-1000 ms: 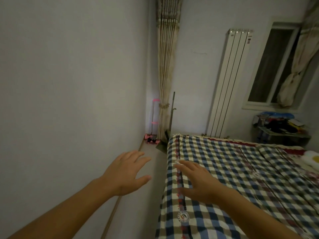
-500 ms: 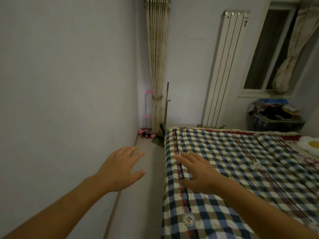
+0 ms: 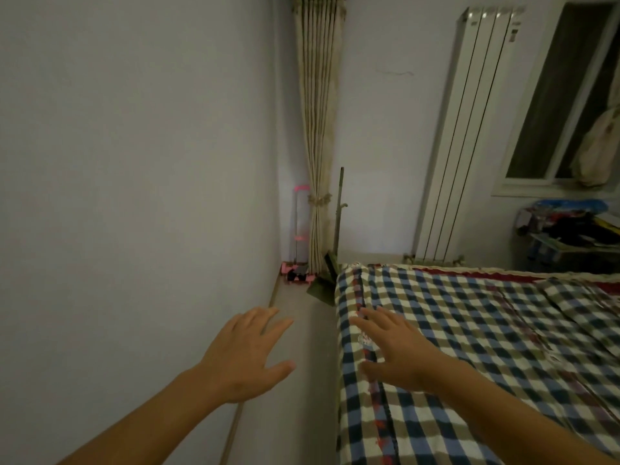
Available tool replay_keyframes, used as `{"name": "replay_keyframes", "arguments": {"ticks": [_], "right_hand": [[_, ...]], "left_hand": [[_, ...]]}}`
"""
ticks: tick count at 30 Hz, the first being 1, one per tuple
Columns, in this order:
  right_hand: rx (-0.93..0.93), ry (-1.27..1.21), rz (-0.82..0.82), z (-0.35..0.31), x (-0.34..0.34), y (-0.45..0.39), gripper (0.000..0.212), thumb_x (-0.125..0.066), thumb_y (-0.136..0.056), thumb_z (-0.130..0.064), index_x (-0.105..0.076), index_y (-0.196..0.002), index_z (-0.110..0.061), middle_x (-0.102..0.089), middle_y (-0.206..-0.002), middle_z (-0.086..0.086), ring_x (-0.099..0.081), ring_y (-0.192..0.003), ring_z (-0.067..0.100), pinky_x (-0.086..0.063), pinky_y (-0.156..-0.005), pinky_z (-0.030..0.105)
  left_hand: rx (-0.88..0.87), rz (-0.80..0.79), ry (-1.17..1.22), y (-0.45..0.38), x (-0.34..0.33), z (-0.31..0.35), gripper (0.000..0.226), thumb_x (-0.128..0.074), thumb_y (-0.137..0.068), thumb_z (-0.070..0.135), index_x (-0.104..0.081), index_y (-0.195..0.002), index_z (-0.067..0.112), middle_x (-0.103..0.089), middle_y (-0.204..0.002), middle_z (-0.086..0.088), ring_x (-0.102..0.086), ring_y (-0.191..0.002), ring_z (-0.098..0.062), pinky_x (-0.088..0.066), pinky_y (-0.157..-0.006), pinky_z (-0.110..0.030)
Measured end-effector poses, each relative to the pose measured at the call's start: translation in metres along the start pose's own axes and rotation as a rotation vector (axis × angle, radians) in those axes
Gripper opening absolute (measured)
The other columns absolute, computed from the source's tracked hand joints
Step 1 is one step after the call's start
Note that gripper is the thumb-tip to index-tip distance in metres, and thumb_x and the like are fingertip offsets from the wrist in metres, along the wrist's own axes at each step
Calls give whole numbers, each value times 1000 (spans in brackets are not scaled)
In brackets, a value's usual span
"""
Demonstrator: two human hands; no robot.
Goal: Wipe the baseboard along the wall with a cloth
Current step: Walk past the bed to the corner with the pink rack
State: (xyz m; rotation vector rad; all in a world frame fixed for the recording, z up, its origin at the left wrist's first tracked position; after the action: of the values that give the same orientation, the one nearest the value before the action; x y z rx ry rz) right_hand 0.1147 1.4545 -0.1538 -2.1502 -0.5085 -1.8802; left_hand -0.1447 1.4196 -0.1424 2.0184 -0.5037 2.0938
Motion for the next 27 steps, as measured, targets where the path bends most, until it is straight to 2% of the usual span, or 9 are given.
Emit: {"name": "replay_keyframes", "arguments": {"ticks": [6, 12, 19, 22, 23, 27], "right_hand": [[-16, -39, -28, 30, 12, -67, 79, -55, -88, -53, -7, -149, -41, -3, -160, -11, -3, -147, 17, -9, -117, 40], [-24, -23, -47, 54, 21, -124, 76, -56, -88, -51, -12, -149, -39, -11, -159, -9, -8, -146, 16, -12, -117, 39], [-41, -39, -75, 72, 18, -175, 77, -55, -88, -53, -10, -150, -39, -11, -159, -8, -9, -146, 19, -14, -118, 41], [-32, -50, -61, 75, 16, -194, 77, -56, -88, -52, -11, -149, -41, -11, -159, -9, -11, -145, 16, -16, -117, 41], [-38, -61, -62, 77, 16, -200, 77, -57, -88, -50, -11, -149, -41, -12, -159, -9, -12, -145, 16, -18, -117, 40], [-63, -102, -70, 81, 17, -228, 77, -60, -89, -44, -13, -149, -39, -13, -159, -8, -19, -143, 17, -25, -113, 37]], "left_hand": [[-18, 21, 9, -77, -6, -29, 90, -8, -69, 75, -3, -149, 35, -5, -158, 4, -3, -144, -17, -4, -116, -35], [-10, 32, 1, -132, -19, -62, 92, -15, -67, 72, -5, -150, 32, -8, -158, 0, -7, -144, -19, -6, -115, -34], [20, 59, 15, -174, -28, -88, 90, -24, -68, 67, -13, -149, 30, -16, -156, -2, -15, -143, -21, -13, -115, -36], [1, 126, 20, -193, -31, -99, 84, -33, -70, 63, -29, -146, 28, -34, -150, -6, -34, -136, -26, -24, -110, -39], [1, 124, 32, -200, -33, -103, 82, -33, -71, 63, -30, -145, 28, -34, -150, -6, -34, -136, -26, -23, -110, -38], [-3, 51, 52, -229, -50, -117, 90, -14, -67, 68, -19, -148, 30, -17, -156, 0, -15, -143, -19, -10, -114, -33]]}}
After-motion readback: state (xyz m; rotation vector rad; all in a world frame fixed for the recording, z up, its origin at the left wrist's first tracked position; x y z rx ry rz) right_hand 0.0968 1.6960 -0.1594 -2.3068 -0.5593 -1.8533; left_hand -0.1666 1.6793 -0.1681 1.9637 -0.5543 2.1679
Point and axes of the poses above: each hand's wrist, its own y-axis away from the middle knuckle, its own x-axis out of the back of the hand, z = x × y, the point moved 3 cm from there along -y, towards the middle knuckle
